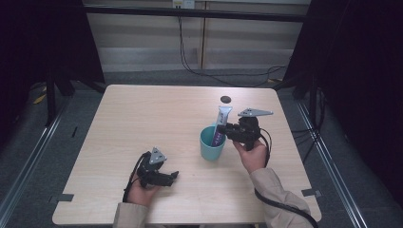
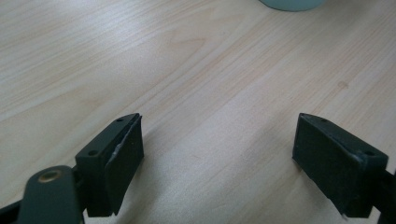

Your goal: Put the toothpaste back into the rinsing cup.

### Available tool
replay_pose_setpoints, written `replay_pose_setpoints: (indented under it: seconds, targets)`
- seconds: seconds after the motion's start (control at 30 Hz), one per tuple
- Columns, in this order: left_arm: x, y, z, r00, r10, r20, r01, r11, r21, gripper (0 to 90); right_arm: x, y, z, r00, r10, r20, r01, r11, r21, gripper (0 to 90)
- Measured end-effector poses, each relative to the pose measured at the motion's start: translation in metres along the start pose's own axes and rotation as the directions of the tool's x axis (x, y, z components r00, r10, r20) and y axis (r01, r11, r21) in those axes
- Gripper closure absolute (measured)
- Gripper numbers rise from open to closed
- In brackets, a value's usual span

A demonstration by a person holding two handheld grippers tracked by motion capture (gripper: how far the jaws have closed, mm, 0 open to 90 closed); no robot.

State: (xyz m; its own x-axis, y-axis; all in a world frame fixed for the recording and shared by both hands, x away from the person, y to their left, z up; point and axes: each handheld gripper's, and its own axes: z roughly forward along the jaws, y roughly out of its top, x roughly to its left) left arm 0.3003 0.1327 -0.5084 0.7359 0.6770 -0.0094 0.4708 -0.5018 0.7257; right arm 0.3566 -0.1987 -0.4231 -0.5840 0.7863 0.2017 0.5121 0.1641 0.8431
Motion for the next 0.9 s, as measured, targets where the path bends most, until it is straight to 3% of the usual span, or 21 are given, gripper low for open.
replay_pose_setpoints:
  seconds: [0.23,0.47,0.57,0.9]
  targets:
    - [0.0000,0.0000,-0.0001,1.0000,0.002,0.002,-0.002,1.0000,0.000,16.3,0.0004,0.0006,-0.0008,1.0000,0.006,-0.004,-0.006,1.000,-0.004,61.8]
    - [0.0000,0.0000,0.0000,1.0000,0.003,0.002,-0.003,1.0000,0.000,16.2,0.0005,0.0029,-0.0028,0.9997,0.021,-0.012,-0.021,1.000,-0.022,44.0]
    - [-0.0001,0.0000,0.0000,1.0000,0.004,0.004,-0.004,1.0000,0.000,16.2,0.0000,0.0040,-0.0043,0.9991,0.034,-0.023,-0.035,0.999,-0.032,41.0]
    - [-0.0003,0.0000,0.0001,1.0000,0.002,0.006,-0.002,1.0000,-0.001,16.2,0.0007,0.0043,-0.0096,0.9999,-0.004,-0.011,0.004,1.000,-0.018,33.8]
